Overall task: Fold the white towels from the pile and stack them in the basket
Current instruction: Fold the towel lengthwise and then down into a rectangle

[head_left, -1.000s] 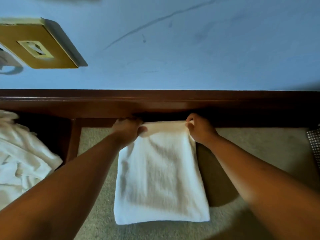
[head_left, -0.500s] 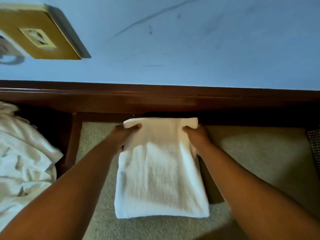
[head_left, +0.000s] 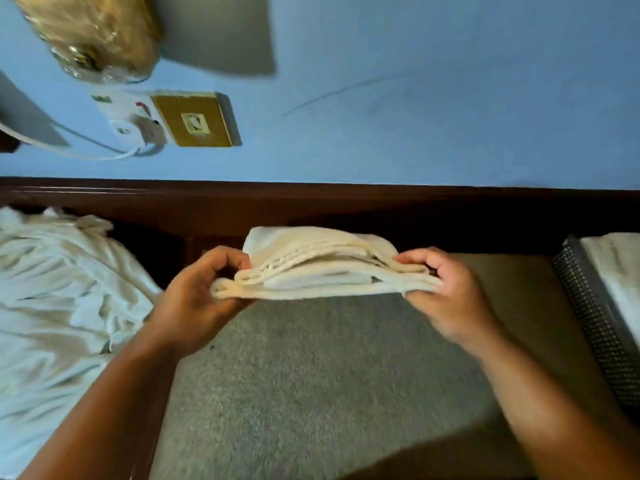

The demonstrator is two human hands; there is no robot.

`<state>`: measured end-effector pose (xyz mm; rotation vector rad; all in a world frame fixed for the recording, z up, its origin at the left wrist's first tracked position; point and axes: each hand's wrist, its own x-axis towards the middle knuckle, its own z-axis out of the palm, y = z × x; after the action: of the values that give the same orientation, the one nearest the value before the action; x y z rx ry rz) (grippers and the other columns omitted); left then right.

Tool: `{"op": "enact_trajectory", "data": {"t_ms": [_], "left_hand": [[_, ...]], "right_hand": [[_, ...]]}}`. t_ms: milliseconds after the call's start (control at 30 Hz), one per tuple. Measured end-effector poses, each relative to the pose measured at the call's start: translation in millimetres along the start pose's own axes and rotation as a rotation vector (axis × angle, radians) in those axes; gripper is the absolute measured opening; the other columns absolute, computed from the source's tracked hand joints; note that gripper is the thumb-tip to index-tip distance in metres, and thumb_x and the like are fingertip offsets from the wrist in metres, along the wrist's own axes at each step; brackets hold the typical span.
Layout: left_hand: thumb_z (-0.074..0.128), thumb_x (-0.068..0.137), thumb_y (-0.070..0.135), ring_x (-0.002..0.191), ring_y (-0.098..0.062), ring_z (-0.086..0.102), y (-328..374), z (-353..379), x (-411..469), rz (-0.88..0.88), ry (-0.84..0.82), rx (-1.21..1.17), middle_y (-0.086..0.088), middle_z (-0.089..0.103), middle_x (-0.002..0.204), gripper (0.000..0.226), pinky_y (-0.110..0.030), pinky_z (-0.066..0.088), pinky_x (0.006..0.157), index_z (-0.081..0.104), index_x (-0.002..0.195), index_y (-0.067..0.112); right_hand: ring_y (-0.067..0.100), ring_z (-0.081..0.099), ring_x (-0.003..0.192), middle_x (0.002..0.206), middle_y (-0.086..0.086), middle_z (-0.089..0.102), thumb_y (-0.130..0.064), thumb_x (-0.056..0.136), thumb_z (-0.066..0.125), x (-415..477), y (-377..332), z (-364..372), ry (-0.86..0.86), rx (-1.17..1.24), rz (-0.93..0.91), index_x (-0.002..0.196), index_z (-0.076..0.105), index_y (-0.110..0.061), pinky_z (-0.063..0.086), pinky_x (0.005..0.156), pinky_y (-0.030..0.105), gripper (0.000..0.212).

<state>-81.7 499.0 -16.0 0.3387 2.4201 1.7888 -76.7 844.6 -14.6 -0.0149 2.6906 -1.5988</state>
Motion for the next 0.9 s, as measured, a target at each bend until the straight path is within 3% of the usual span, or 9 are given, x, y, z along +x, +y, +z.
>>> {"op": "enact_trajectory", "data": {"t_ms": [133,233,300,367,433,500,600,767,900], "left_hand": [[0.079,0.081,0.003,0.093,-0.01,0.061,-67,17,-68,0.043,0.009,0.438,0.014,0.055,0.107,0.04,-0.023,0.05,0.076,0.056,0.097,0.032],[0.078,0.079,0.008,0.105,-0.017,0.061,-134,37,-133,-0.289,-0.193,0.635,0.009,0.049,0.126,0.067,-0.033,0.053,0.086,0.039,0.11,0.052],[0.076,0.082,0.011,0.106,-0.014,0.061,-156,52,-161,-0.449,-0.285,0.571,0.002,0.048,0.139,0.073,-0.019,0.05,0.082,0.034,0.126,0.051],[0.074,0.087,0.007,0.097,-0.01,0.063,-159,71,-164,-0.565,-0.074,0.332,-0.006,0.051,0.139,0.065,-0.013,0.049,0.069,0.041,0.139,0.027],[0.073,0.09,0.014,0.102,-0.023,0.062,-159,84,-152,-0.751,0.185,0.188,-0.01,0.048,0.138,0.066,-0.019,0.048,0.075,0.037,0.145,0.013],[0.07,0.093,0.026,0.113,-0.034,0.057,-163,88,-140,-0.899,0.312,0.204,-0.014,0.047,0.137,0.06,-0.037,0.049,0.089,0.041,0.142,0.009],[0.065,0.095,0.037,0.094,-0.032,0.063,-167,86,-128,-1.001,0.317,0.182,-0.016,0.063,0.112,0.039,-0.044,0.056,0.082,0.057,0.117,0.007],[0.059,0.1,0.036,0.071,-0.024,0.055,-173,74,-126,-1.023,0.139,0.197,-0.013,0.062,0.092,0.027,-0.031,0.044,0.059,0.057,0.096,0.009],[0.057,0.1,0.028,0.075,-0.021,0.053,-177,55,-132,-0.917,0.293,0.297,-0.008,0.06,0.089,0.017,-0.032,0.039,0.063,0.056,0.097,0.012]], "right_hand": [[0.009,0.055,0.102,0.112,-0.014,0.052,-0.007,0.072,0.078,-64,66,51,-0.125,-0.383,-0.165,0.111,0.065,-0.026,0.053,0.085,0.03,0.046],[0.015,0.044,0.125,0.137,-0.006,0.033,-0.042,0.072,0.077,-118,119,95,-0.479,-0.479,0.056,0.144,0.043,-0.031,0.042,0.108,0.033,0.08],[0.017,0.042,0.132,0.143,0.0,0.031,-0.056,0.069,0.079,-142,149,120,-0.477,-0.342,0.295,0.151,0.033,-0.031,0.034,0.115,0.03,0.097],[0.019,0.053,0.127,0.141,0.0,0.044,-0.073,0.064,0.072,-152,187,140,-0.375,-0.164,0.431,0.144,0.037,-0.045,0.043,0.11,0.04,0.092],[0.021,0.056,0.125,0.14,0.002,0.053,-0.082,0.059,0.068,-151,205,153,-0.289,-0.066,0.523,0.141,0.037,-0.048,0.046,0.106,0.045,0.094],[0.021,0.058,0.12,0.137,0.006,0.057,-0.064,0.072,0.074,-141,166,151,-0.253,-0.046,0.596,0.148,0.039,-0.025,0.049,0.1,0.039,0.092],[0.02,0.06,0.095,0.113,0.008,0.064,-0.022,0.096,0.064,-127,144,148,-0.168,-0.035,0.717,0.137,0.05,-0.007,0.045,0.067,0.027,0.046],[0.022,0.06,0.086,0.108,0.012,0.068,-0.03,0.099,0.06,-120,144,150,-0.195,-0.045,0.841,0.117,0.062,-0.006,0.044,0.063,0.029,0.03],[0.019,0.054,0.074,0.087,0.007,0.062,-0.034,0.097,0.061,-123,139,157,-0.26,-0.086,0.793,0.093,0.058,-0.011,0.039,0.061,0.03,0.024]]}}
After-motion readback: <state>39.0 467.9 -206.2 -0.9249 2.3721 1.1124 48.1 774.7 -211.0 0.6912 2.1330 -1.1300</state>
